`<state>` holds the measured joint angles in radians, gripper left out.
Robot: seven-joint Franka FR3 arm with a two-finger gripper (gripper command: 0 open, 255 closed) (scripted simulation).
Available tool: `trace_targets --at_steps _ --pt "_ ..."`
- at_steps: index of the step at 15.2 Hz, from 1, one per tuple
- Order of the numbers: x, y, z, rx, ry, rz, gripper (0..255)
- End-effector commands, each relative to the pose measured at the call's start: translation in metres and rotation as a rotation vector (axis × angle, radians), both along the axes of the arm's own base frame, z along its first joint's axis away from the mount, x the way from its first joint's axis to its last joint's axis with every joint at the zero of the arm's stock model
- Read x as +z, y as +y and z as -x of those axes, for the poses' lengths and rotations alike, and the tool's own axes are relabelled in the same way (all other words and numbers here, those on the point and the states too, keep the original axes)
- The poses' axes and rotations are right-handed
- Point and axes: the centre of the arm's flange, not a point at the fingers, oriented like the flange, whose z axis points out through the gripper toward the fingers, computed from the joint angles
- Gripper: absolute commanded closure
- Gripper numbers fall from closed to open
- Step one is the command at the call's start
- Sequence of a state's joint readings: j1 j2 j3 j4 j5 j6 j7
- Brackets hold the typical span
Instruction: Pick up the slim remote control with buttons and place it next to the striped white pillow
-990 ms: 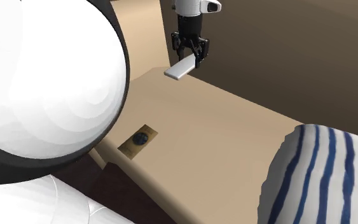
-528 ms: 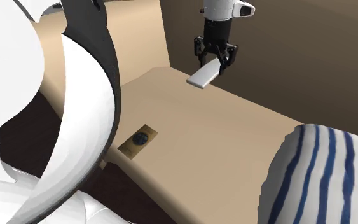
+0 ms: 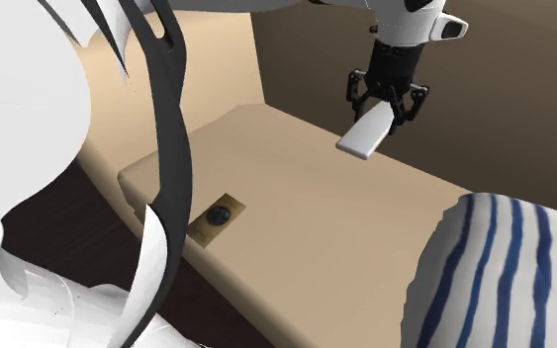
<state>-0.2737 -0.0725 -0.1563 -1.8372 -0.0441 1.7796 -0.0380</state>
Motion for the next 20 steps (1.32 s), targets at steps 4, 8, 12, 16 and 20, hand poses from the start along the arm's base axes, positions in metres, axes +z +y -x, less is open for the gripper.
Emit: trace_targets --at_steps 4,8,12,16,20 --pt "0.001 -0.061 0.023 0.002 0.0 0.0 255" --pt "-0.009 -0.09 0.033 0.002 0.0 0.0 255" --pt "-0.03 -0.09 0.033 0.002 0.0 0.0 255" --pt "-0.051 -0.09 0.033 0.002 0.0 0.0 255" --pt "-0.072 -0.09 0.033 0.002 0.0 0.0 255"
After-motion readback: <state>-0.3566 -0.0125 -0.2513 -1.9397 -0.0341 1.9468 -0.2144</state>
